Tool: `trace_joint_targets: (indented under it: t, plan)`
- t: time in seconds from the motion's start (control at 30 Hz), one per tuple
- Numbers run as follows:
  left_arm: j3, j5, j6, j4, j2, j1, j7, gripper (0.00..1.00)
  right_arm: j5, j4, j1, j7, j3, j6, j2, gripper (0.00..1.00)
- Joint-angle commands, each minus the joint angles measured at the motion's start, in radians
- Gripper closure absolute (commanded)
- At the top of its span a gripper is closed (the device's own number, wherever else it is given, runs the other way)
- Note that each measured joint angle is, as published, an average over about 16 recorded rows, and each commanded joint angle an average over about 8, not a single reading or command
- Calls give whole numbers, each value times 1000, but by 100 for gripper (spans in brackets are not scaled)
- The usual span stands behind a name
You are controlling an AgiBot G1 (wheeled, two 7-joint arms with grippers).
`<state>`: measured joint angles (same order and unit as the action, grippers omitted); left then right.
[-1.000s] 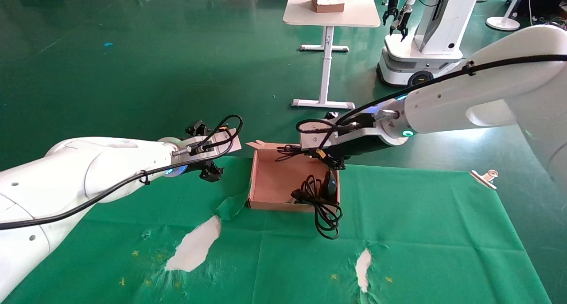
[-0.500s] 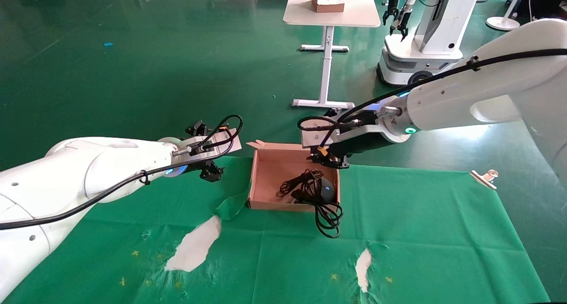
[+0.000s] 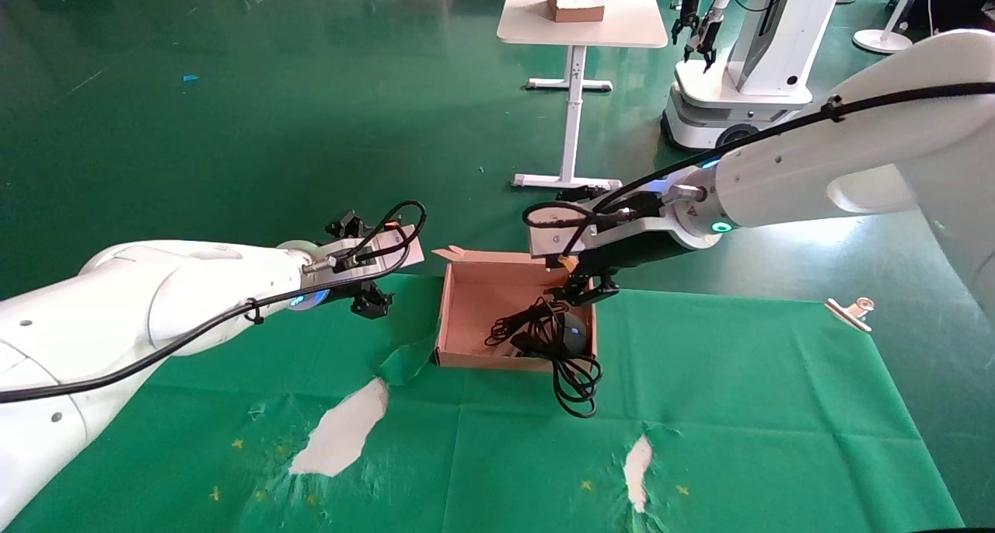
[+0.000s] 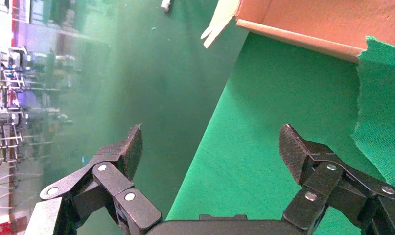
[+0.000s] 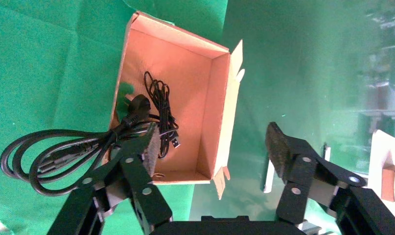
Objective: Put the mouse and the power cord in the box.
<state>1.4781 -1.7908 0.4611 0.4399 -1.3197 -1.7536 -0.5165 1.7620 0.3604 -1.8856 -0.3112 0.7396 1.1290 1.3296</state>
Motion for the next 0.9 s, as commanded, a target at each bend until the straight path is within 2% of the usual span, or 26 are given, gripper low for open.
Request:
trace_joint_targets:
  t: [0.03, 0.17, 0.9]
  plan:
    - [3, -2, -2, 0, 0, -1, -1, 0, -9, 8, 7, 5, -4, 4, -7, 0]
    - [-59, 52, 50, 42, 34, 33, 16, 0, -79, 71, 62, 38, -35, 28, -55, 0]
    - [-508, 449, 438, 358, 300, 288, 139, 0, -475, 425, 373, 230, -212, 169, -331, 0]
